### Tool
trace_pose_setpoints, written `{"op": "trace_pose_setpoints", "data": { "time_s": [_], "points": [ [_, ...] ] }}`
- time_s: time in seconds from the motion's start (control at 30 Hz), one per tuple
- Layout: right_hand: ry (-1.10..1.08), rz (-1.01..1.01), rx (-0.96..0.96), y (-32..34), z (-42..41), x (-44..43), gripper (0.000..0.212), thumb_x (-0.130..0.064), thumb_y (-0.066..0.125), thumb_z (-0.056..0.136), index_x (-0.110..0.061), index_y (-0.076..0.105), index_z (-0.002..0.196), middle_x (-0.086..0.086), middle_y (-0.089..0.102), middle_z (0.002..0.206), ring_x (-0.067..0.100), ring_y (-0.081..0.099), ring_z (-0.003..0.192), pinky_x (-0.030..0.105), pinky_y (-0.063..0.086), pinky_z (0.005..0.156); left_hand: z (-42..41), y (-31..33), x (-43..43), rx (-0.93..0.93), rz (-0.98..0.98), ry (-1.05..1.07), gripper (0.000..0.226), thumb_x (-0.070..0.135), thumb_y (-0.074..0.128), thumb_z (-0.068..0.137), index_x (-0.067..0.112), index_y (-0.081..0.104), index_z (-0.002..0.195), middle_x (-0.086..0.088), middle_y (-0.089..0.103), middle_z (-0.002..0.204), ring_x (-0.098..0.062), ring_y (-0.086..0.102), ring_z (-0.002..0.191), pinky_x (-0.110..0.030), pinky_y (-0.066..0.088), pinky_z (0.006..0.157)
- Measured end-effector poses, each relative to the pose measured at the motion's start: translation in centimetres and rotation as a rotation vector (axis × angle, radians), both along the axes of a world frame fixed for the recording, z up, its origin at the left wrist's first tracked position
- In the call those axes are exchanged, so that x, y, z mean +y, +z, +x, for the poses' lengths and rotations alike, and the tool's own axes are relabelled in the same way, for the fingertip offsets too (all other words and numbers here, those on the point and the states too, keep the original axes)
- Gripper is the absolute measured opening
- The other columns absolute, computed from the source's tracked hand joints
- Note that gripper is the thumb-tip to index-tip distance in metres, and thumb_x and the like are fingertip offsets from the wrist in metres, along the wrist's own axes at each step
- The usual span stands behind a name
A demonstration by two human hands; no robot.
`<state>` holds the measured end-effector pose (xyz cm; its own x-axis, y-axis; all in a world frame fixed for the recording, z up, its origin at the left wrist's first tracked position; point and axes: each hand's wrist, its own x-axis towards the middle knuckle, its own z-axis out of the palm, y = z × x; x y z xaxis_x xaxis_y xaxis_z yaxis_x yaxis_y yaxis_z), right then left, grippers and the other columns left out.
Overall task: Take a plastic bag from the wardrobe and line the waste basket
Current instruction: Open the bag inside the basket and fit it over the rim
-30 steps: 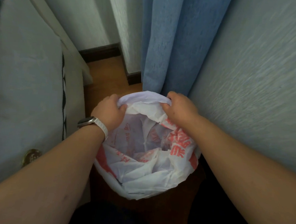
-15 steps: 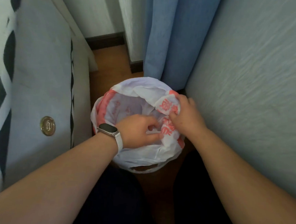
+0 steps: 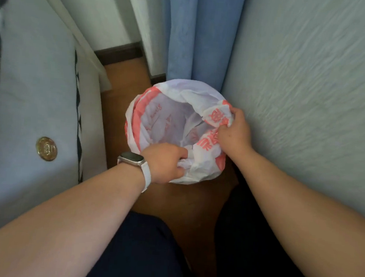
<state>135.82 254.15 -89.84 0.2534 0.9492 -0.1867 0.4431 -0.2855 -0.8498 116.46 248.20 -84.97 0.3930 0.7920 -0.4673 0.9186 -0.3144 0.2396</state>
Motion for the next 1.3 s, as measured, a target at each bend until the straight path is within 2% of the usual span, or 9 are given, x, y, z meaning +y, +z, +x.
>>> {"op": "trace_pose_setpoints", "data": {
  "time_s": [0.13,0.23,0.33,0.47,0.63,0.8,0.93,1.17,1.3],
  "points": [
    [0.087,-0.023,-0.069,0.0,0.2,0.0,0.048,-0.015,0.059,0.084,-0.017,0.049,0.131,0.011,0.059,0.123,0.027,0.058,0.112,0.032,0.046,0.093,-0.1,0.1,0.0,0.088,0.044,-0.039,0.018,0.035,0.052,0.088,0.027,0.057,0.104,0.0,0.065,0.096,-0.024,0.06,0.081,-0.034,0.051,0.068],
    [0.148,0.129,-0.219,1.2,0.3,0.0,0.05,-0.022,0.06,0.083,-0.017,0.052,0.132,0.014,0.048,0.123,0.03,0.052,0.113,0.036,0.04,0.103,-0.8,0.7,0.2,0.02,0.206,0.019,0.024,0.038,0.051,0.088,0.025,0.063,0.104,0.0,0.064,0.099,-0.022,0.059,0.085,-0.037,0.052,0.075],
    [0.296,0.4,-0.348,3.3,-0.3,-0.2,0.039,-0.032,0.058,0.081,-0.014,0.066,0.115,0.011,0.056,0.117,0.031,0.056,0.109,0.046,0.045,0.098,-2.0,1.7,1.0,-0.009,0.386,-0.006,0.037,0.041,0.047,0.086,0.02,0.07,0.106,-0.001,0.062,0.114,-0.024,0.056,0.102,-0.039,0.045,0.088],
    [0.475,0.619,-0.311,6.0,-1.9,-0.5,0.03,-0.036,0.059,0.086,-0.013,0.071,0.102,0.008,0.063,0.107,0.03,0.06,0.1,0.048,0.047,0.089,-3.9,5.0,3.4,-0.027,0.471,-0.07,0.036,0.039,0.044,0.09,0.021,0.068,0.11,-0.001,0.058,0.119,-0.024,0.053,0.112,-0.043,0.037,0.096],
    [0.677,0.535,-0.266,9.5,-3.4,-0.5,0.038,-0.046,0.055,0.089,-0.02,0.066,0.115,0.0,0.065,0.107,0.021,0.058,0.102,0.039,0.044,0.092,-5.9,10.6,4.9,-0.126,0.4,-0.093,0.031,0.044,0.034,0.086,0.024,0.058,0.093,0.002,0.056,0.094,-0.022,0.055,0.09,-0.04,0.042,0.08],
    [0.674,0.568,-0.243,12.0,-5.4,0.2,0.029,-0.041,0.058,0.087,-0.014,0.067,0.091,0.002,0.065,0.085,0.021,0.059,0.082,0.033,0.04,0.072,-7.4,12.8,3.5,-0.354,0.385,0.153,0.012,0.034,0.047,0.087,0.025,0.052,0.08,0.012,0.049,0.073,-0.011,0.047,0.07,-0.033,0.035,0.064],
    [0.569,0.581,-0.226,12.4,-6.7,0.6,0.046,-0.055,0.048,0.086,-0.011,0.057,0.075,0.001,0.057,0.072,0.022,0.053,0.071,0.035,0.036,0.063,-7.9,13.6,4.0,-0.367,0.467,0.187,0.018,0.031,0.047,0.088,0.018,0.057,0.083,0.007,0.055,0.074,-0.01,0.049,0.068,-0.032,0.039,0.062],
    [0.441,0.485,-0.13,9.0,-5.6,1.8,0.038,-0.055,0.043,0.086,-0.02,0.051,0.074,-0.014,0.043,0.068,0.016,0.048,0.07,0.043,0.044,0.064,-8.0,12.7,5.4,-0.342,0.453,0.177,0.018,0.026,0.042,0.09,0.016,0.056,0.083,0.01,0.053,0.075,-0.003,0.048,0.073,-0.012,0.035,0.064],
    [0.435,0.463,-0.045,8.9,-5.7,1.4,0.034,-0.047,0.054,0.089,-0.016,0.055,0.074,-0.01,0.048,0.069,0.017,0.05,0.07,0.034,0.039,0.06,-8.0,11.9,5.6,-0.343,0.449,0.184,0.017,0.024,0.042,0.092,0.016,0.057,0.09,0.009,0.054,0.08,-0.005,0.048,0.076,-0.021,0.032,0.063]
  ]
}}
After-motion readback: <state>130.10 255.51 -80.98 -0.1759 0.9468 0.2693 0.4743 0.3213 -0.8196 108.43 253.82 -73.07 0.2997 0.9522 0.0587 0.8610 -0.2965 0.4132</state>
